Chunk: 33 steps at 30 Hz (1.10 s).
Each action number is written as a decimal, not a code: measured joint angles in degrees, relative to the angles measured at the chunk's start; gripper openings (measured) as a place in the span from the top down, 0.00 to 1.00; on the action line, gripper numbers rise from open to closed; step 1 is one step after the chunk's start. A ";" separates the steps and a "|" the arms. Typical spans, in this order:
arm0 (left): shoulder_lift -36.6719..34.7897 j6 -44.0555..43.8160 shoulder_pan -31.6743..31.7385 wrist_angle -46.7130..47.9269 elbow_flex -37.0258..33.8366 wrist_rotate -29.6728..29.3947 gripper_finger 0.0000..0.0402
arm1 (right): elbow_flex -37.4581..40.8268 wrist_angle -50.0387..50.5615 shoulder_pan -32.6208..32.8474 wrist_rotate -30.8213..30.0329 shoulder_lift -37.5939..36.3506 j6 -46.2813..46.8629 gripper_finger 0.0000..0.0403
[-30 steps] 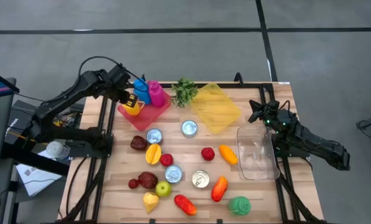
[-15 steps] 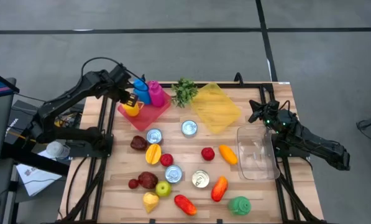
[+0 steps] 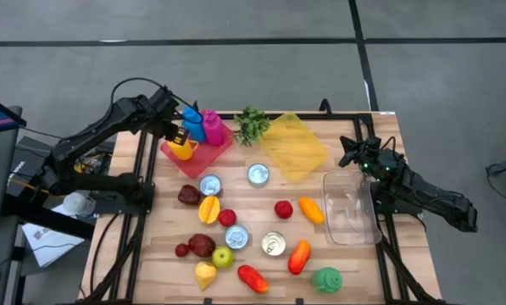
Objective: Pick & Place Food Item
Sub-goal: Put the yellow water bottle into the pink bin, then put the green water bottle into the pink bin
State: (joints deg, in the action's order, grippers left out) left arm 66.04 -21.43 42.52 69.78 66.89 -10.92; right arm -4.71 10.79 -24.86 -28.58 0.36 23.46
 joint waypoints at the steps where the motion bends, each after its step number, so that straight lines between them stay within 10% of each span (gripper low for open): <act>1: 0.00 0.00 0.00 -0.01 0.00 -0.08 0.79 | 0.00 0.00 0.00 0.00 0.00 0.01 0.97; 19: -3.27 3.63 -1.13 -1.69 8.27 0.45 0.54 | 0.04 -1.56 0.04 0.01 -0.02 3.04 0.97; 33: -25.46 5.92 -9.02 -15.11 12.14 0.29 0.77 | 0.02 -28.49 0.09 5.47 -0.02 17.33 0.97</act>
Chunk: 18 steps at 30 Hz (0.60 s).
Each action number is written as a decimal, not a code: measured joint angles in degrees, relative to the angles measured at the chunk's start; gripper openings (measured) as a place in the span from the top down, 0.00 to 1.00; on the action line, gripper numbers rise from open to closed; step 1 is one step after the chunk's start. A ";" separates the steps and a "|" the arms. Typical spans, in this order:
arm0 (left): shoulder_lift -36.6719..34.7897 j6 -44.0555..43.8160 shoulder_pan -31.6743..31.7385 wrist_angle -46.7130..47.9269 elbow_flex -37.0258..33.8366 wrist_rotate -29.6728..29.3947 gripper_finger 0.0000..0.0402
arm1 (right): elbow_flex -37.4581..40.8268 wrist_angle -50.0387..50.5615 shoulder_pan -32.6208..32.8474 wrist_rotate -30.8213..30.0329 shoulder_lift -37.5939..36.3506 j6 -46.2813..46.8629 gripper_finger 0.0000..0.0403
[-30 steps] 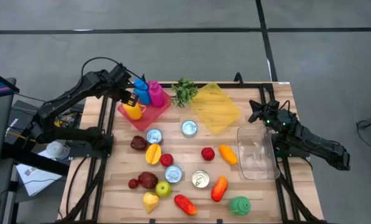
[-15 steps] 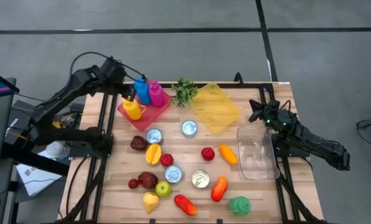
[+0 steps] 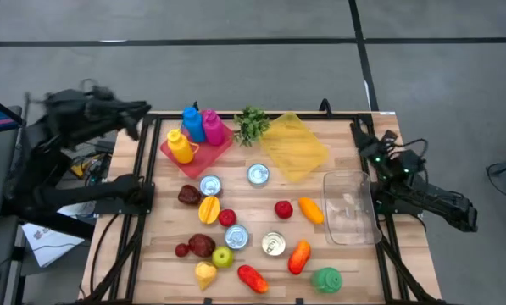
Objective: Pick & Place Food Item
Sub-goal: Put the green water bottle into the pink bin
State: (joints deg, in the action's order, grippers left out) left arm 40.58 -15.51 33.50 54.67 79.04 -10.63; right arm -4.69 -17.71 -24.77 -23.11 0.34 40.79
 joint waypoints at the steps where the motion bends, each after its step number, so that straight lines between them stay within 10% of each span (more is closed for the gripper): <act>1: -1.24 -0.01 -0.32 -0.32 -0.29 0.18 0.78 | -0.08 -2.56 0.00 1.78 0.00 0.16 0.96; 8: -5.58 2.48 -0.71 -0.40 -2.82 12.54 0.70 | -13.30 10.76 2.00 15.77 4.52 -6.82 0.79; 18: -5.62 1.29 -0.71 -0.29 -4.54 27.46 0.44 | -50.01 57.24 14.94 28.45 36.15 -9.37 0.35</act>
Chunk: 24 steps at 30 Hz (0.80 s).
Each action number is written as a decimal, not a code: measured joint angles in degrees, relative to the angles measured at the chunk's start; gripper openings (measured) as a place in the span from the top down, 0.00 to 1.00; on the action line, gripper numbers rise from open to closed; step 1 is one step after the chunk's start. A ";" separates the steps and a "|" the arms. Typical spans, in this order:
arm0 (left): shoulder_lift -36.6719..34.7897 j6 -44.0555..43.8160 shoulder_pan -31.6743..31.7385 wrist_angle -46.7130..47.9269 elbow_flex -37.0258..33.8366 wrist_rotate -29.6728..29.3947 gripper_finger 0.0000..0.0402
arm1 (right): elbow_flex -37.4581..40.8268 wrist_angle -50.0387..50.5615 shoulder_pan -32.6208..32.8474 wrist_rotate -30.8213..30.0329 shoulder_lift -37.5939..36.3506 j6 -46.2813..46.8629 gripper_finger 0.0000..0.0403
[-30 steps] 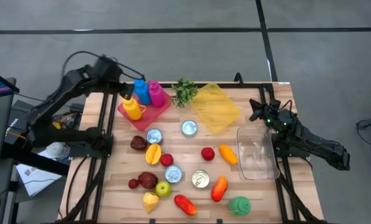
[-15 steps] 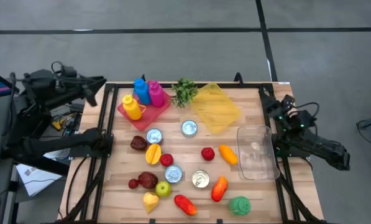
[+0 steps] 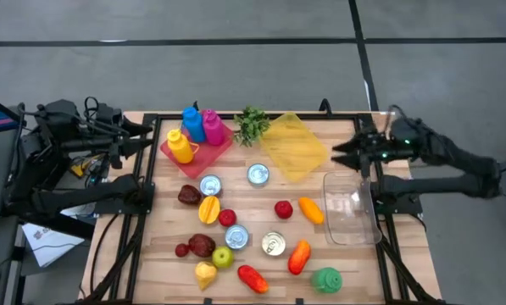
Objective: Pick & Place Food Item
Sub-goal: Put the green water bottle into the pink bin
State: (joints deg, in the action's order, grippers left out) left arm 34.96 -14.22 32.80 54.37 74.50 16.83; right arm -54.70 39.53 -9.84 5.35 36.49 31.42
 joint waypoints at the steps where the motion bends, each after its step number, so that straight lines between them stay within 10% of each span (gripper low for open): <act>1: 0.00 0.05 0.00 0.02 0.00 0.08 0.43 | -3.81 3.68 1.98 1.13 3.67 0.73 0.34; 13: -0.04 1.33 0.00 0.00 0.00 0.14 0.46 | -41.88 42.63 30.01 3.78 40.39 20.20 0.42; 24: -0.05 2.44 0.00 -1.22 0.00 0.17 0.43 | -45.98 42.61 48.95 9.80 53.98 54.50 0.27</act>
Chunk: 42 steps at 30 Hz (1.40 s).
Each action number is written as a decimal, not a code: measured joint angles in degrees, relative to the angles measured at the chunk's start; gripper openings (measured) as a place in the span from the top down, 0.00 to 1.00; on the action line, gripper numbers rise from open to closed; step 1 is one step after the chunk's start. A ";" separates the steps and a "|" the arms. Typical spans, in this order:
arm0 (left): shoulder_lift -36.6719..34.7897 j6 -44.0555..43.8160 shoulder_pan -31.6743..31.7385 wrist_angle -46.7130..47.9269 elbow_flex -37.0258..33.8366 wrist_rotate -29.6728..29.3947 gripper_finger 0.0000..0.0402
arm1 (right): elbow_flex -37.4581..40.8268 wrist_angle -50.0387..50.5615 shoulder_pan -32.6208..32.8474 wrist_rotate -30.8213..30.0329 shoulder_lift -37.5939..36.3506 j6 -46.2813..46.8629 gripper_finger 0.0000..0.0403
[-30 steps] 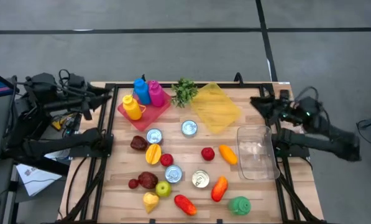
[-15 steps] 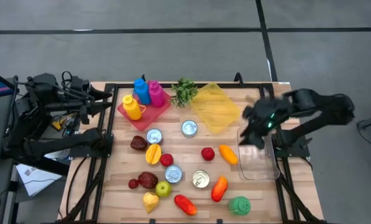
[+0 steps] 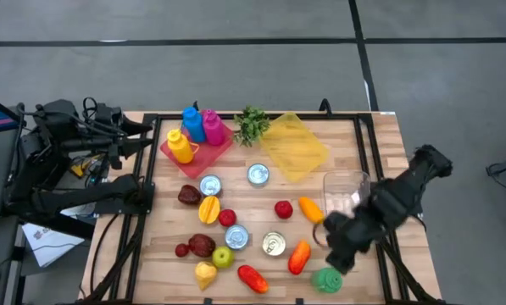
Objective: Pick & Place Food Item
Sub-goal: Put the green water bottle into the pink bin
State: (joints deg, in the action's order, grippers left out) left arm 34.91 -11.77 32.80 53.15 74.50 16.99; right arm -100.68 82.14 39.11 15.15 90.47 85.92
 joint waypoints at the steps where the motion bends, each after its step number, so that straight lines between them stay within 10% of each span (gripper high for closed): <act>1: 0.00 0.54 0.00 -0.43 -0.02 0.00 0.42 | 0.00 -1.77 1.19 -0.14 0.69 2.03 0.24; 26: 0.01 5.55 0.00 -1.27 -0.02 0.04 0.41 | 0.00 -5.90 8.53 -7.12 11.50 6.24 0.14; 42: 0.01 5.51 0.00 -1.30 -0.02 0.00 0.41 | -0.02 -3.02 8.50 -9.43 11.84 5.63 0.43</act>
State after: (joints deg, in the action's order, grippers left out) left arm 34.92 -6.26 32.80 51.86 74.48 17.00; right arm -100.71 79.12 47.61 5.72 102.30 91.54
